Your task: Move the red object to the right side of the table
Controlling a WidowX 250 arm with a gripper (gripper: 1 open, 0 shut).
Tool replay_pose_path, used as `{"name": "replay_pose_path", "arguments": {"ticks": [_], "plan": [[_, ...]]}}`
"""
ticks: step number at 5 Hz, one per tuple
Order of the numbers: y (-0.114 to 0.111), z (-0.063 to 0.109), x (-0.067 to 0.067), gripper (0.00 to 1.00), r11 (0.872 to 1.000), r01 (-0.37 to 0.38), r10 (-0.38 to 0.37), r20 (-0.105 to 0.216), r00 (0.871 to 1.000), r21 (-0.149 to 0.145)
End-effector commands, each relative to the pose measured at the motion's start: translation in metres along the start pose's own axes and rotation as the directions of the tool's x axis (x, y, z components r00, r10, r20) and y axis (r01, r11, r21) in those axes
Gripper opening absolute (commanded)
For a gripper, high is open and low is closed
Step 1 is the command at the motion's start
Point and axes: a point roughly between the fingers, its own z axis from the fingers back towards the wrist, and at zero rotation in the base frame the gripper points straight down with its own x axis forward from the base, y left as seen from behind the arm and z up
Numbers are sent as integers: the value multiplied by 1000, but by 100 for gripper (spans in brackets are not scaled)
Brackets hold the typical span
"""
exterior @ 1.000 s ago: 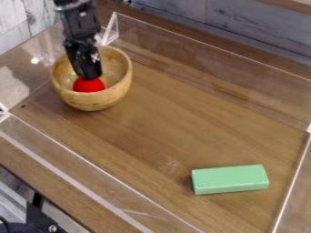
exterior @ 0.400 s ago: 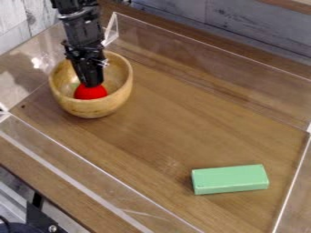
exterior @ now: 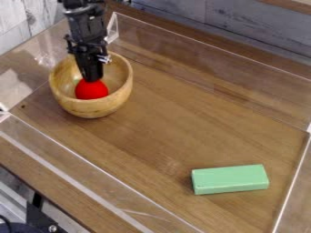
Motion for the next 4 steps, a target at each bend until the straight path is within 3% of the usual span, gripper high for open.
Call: {"name": "replay_pose_path", "arguments": {"ticks": [1, 2, 4], "plan": [[-10, 49, 7, 0, 992, 66, -74, 71, 995, 105], [-25, 66, 8, 0, 986, 56, -72, 98, 993, 156], [-105, 56, 44, 0, 986, 50, -72, 131, 989, 161]]}}
